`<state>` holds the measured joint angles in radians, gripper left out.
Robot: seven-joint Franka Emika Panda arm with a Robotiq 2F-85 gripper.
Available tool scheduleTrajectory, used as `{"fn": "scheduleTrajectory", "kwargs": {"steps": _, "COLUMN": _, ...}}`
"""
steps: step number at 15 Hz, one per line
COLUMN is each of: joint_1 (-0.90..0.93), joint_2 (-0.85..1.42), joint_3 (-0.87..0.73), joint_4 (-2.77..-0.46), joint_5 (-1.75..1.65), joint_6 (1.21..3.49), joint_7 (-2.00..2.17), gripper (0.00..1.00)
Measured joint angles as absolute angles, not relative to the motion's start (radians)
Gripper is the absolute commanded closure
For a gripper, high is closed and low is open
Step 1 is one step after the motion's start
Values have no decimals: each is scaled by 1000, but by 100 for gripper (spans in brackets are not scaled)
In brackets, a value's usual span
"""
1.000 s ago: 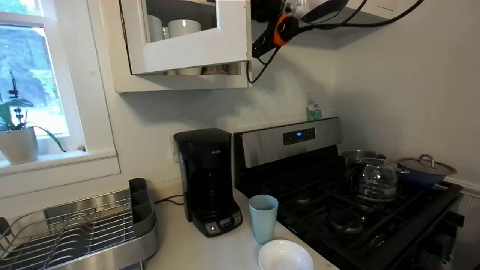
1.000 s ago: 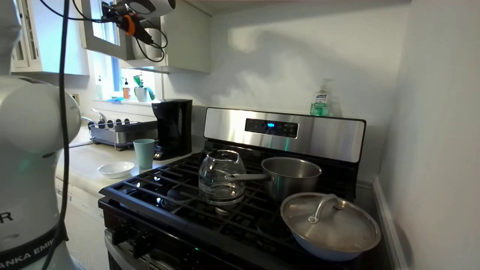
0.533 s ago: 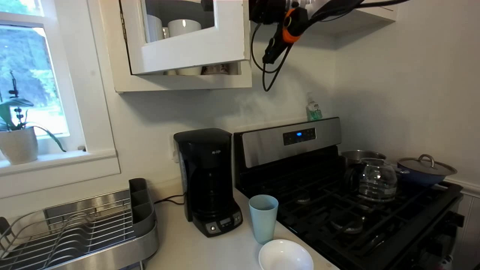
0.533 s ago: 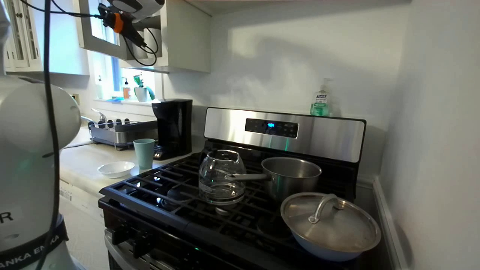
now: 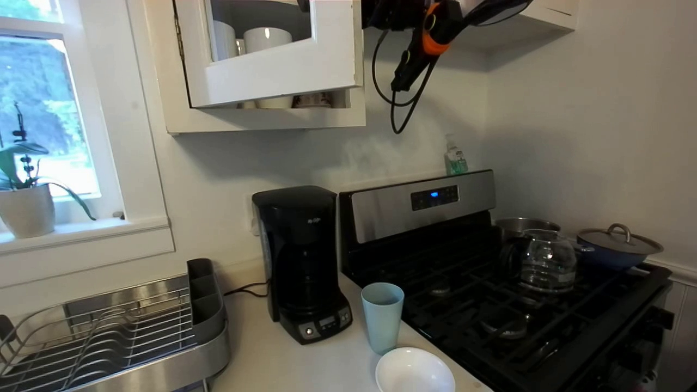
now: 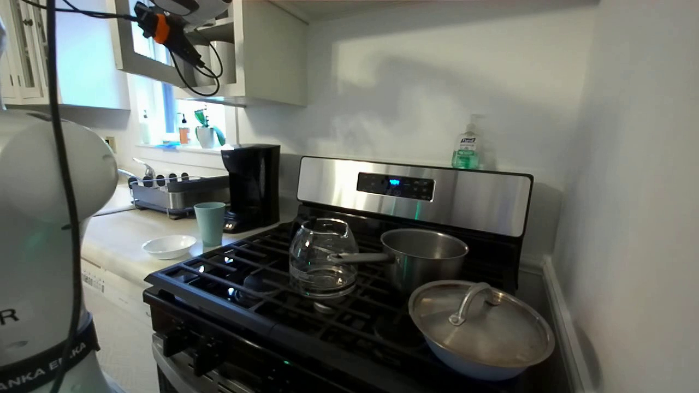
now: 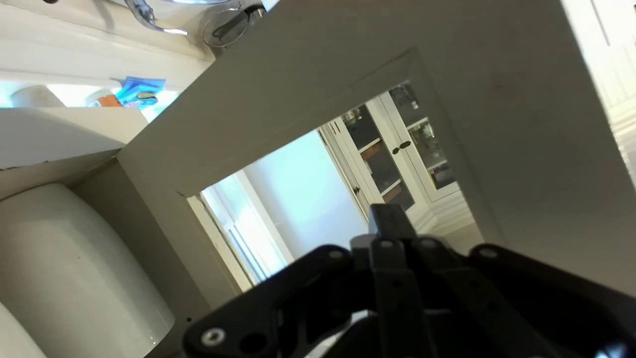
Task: Open the top wall cupboard door
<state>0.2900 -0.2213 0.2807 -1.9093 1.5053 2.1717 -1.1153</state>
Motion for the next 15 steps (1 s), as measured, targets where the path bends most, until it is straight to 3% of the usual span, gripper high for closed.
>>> {"fn": "scheduleTrajectory", "kwargs": {"steps": 15, "joint_1": 306, "joint_2": -166, "joint_3": 330, "joint_4": -1858, "joint_5": 1510, "joint_6": 2065, "joint_7": -1064, "gripper": 100}}
